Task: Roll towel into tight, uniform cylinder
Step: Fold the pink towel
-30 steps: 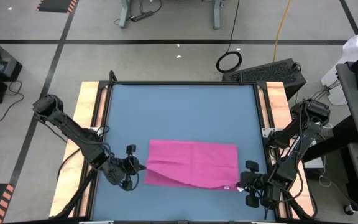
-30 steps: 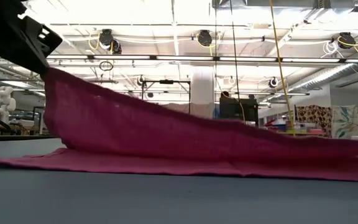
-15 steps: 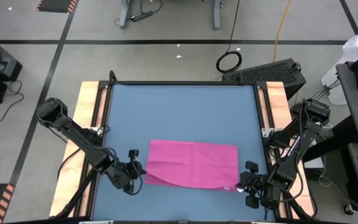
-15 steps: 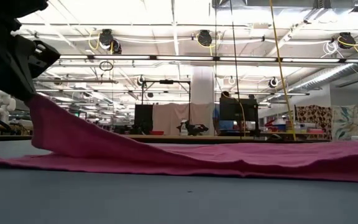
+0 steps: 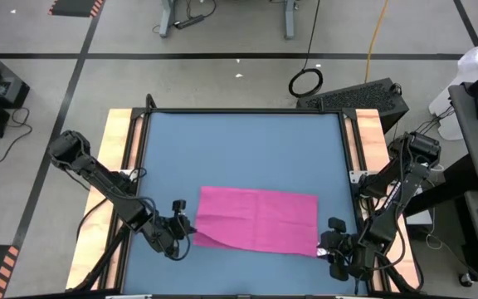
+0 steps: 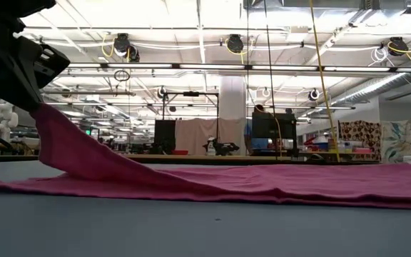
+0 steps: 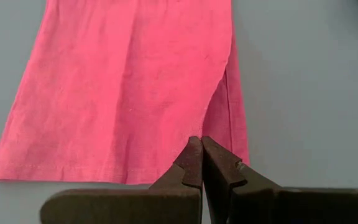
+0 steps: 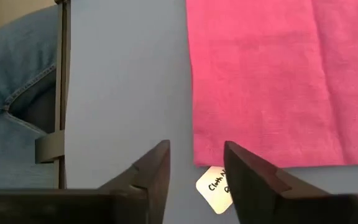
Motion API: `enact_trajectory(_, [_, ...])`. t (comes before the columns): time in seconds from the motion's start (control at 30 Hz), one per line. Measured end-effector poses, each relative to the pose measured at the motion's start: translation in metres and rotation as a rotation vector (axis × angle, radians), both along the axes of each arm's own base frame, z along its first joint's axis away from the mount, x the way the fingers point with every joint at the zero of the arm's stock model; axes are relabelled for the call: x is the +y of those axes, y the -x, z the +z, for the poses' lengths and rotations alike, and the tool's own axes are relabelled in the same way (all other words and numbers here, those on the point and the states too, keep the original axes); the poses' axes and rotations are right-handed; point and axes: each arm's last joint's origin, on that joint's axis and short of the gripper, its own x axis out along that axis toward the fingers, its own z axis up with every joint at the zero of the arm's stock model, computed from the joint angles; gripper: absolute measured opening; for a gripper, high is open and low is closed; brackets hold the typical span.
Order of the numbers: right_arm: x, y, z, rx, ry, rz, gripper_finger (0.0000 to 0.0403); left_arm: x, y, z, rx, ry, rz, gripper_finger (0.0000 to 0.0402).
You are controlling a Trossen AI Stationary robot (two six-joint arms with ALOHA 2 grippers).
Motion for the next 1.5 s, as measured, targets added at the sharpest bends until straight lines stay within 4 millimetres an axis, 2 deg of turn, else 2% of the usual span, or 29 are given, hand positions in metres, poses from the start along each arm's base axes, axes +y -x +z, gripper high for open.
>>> enact_trajectory(0.3, [-0.001, -0.001, 0.001, -0.060, 0.047, 0.004, 0.0159, 0.000, 0.000, 0.000, 0.000, 0.000, 0.000, 0.0009])
enact_trajectory(0.6, [-0.001, -0.002, 0.001, -0.075, 0.060, 0.004, 0.0160, -0.004, -0.002, 0.003, -0.010, 0.071, -0.037, 0.0037])
enact_trajectory(0.93, [-0.001, -0.002, 0.001, -0.080, 0.060, 0.004, 0.0160, -0.004, -0.002, 0.002, 0.003, 0.078, -0.048, 0.0092])
enact_trajectory(1.2, [-0.004, -0.005, 0.003, -0.190, 0.143, -0.027, 0.0160, -0.002, -0.003, 0.003, -0.045, 0.026, 0.010, 0.0097])
enact_trajectory(1.37, [-0.010, -0.014, 0.007, -0.319, 0.248, -0.093, 0.0160, 0.003, -0.007, 0.006, -0.137, -0.061, 0.116, 0.0097])
enact_trajectory(1.5, [-0.018, -0.033, 0.010, -0.378, 0.310, -0.133, 0.0156, 0.010, -0.021, 0.012, -0.236, -0.096, 0.145, 0.0097])
